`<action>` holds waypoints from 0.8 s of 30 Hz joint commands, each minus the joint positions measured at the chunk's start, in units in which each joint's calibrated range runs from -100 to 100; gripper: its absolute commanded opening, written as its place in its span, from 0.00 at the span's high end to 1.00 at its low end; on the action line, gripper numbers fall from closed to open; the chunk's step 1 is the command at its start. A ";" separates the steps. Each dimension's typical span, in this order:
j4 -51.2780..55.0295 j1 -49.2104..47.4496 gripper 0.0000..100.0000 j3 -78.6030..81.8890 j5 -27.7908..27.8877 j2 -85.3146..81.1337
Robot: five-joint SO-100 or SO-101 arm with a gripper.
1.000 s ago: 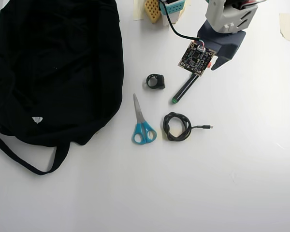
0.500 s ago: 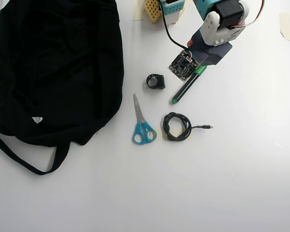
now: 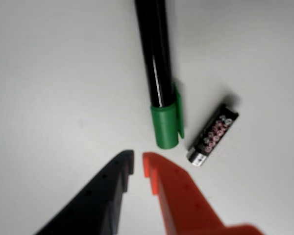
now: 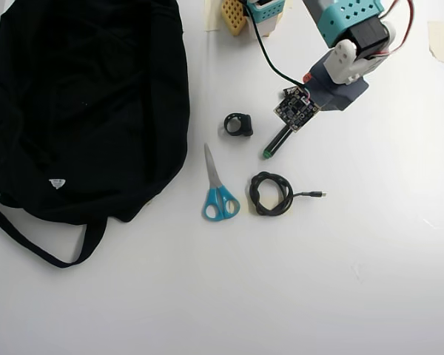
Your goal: Put the green marker into the black bag
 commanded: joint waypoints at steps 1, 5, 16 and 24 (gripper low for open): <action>-0.30 -0.35 0.98 -0.15 -0.31 0.21; -0.47 -0.43 0.98 3.09 0.43 0.62; -11.06 1.29 0.90 11.53 5.93 0.62; -14.77 2.34 0.89 11.62 9.18 0.62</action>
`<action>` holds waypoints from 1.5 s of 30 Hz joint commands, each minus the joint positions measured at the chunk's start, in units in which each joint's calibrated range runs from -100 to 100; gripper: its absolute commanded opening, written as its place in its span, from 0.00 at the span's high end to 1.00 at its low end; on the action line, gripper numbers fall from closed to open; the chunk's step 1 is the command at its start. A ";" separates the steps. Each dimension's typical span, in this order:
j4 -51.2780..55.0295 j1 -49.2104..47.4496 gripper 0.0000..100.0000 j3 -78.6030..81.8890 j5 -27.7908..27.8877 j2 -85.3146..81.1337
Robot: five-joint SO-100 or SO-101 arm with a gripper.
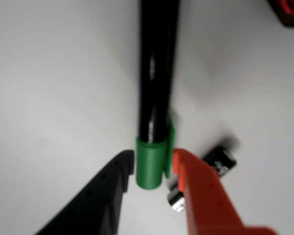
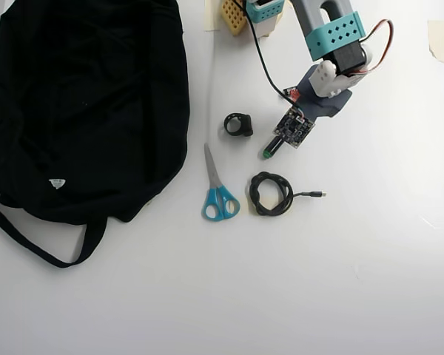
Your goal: Put the green marker into the black bag
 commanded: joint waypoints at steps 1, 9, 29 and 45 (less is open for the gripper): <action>-1.63 1.24 0.89 -0.25 1.49 -0.38; -3.96 0.94 0.89 0.20 2.64 -0.38; -10.59 -0.10 0.80 2.90 3.11 -0.38; -10.24 -0.18 0.73 3.98 3.06 -0.38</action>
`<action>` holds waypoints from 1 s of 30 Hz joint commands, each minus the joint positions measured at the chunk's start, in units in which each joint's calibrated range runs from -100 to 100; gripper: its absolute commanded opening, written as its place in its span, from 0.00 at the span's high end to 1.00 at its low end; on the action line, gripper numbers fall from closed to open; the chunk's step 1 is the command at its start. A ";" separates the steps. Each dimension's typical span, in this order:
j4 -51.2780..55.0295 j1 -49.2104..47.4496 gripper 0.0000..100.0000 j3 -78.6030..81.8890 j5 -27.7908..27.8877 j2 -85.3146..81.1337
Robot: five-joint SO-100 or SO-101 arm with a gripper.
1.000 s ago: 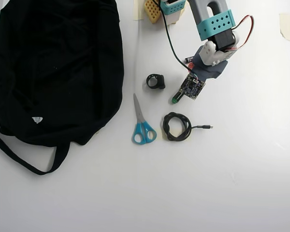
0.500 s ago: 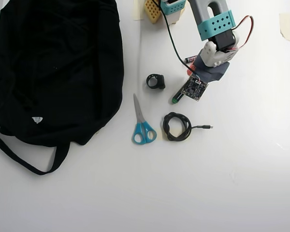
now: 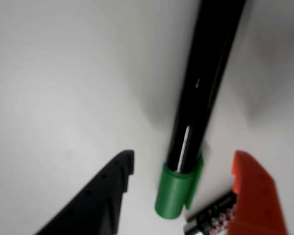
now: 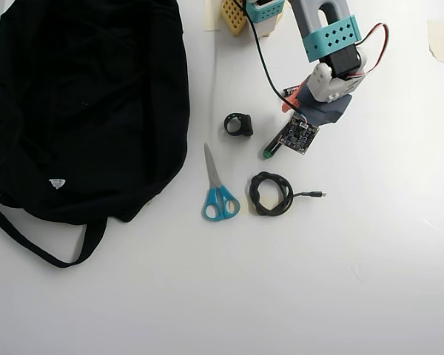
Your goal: Put the green marker into the black bag
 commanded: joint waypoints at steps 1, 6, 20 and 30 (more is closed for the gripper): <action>-0.28 -0.40 0.73 0.29 0.18 -0.38; -0.45 -0.40 0.72 0.38 0.18 -0.38; -3.30 -0.70 0.72 0.56 0.18 0.79; -6.48 -0.70 0.72 0.65 0.18 2.11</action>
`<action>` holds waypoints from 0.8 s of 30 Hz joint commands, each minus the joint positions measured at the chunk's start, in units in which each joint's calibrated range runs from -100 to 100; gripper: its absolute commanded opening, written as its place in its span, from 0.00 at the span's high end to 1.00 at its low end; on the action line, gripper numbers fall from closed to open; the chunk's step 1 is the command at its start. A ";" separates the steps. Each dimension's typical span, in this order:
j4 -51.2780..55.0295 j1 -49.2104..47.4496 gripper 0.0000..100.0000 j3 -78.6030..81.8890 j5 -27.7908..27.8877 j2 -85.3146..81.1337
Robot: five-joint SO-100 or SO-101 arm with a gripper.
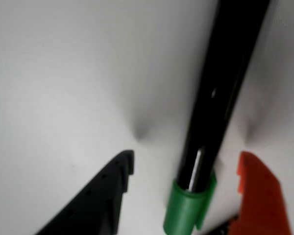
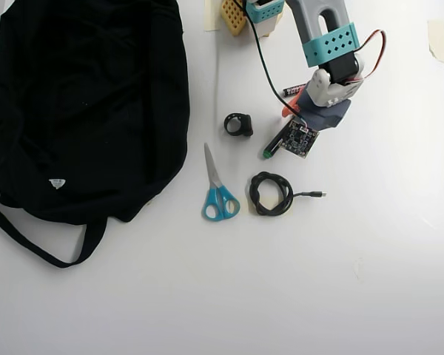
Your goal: Put the green marker into the black bag
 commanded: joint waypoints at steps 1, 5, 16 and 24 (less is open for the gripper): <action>-1.07 -0.33 0.72 0.06 0.18 -0.21; -2.02 -0.18 0.72 1.94 0.18 -0.21; -5.64 0.49 0.73 4.73 0.18 -0.13; -7.88 1.32 0.73 5.90 0.18 -0.13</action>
